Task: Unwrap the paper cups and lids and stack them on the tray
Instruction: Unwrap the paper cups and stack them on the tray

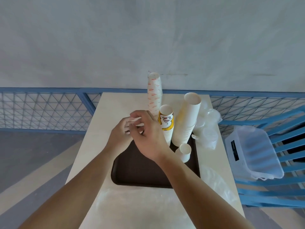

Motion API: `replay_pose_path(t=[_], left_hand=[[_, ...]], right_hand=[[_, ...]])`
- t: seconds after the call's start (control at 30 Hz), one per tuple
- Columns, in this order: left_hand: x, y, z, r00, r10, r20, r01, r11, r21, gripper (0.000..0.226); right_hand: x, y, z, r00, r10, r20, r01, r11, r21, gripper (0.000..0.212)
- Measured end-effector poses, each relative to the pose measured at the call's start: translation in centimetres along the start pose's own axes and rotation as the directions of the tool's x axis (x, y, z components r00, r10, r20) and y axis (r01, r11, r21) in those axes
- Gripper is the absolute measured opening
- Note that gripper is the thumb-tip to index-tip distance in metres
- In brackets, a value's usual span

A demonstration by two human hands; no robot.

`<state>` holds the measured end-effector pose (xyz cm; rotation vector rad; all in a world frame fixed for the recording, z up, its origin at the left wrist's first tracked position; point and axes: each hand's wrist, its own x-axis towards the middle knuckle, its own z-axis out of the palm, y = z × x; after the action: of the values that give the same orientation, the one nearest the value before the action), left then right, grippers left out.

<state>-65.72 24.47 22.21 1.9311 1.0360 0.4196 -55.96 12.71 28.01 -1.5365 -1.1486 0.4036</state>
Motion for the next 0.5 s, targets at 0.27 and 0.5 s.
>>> replay_pose_path(t=[0.27,0.5], left_hand=[[2.6,-4.5,-4.3,0.996,-0.03,-0.08,0.019,0.99,-0.142,0.04],[5.2,-4.4,-6.0,1.0,0.007,-0.03,-0.013,0.973,-0.23,0.037]], right_hand=[[8.1,1.9,5.3,0.959,0.214,-0.186,-0.24,0.962,-0.129,0.061],[16.8,3.1,6.4,0.856,0.294,-0.426,-0.385,0.911,-0.146,0.068]])
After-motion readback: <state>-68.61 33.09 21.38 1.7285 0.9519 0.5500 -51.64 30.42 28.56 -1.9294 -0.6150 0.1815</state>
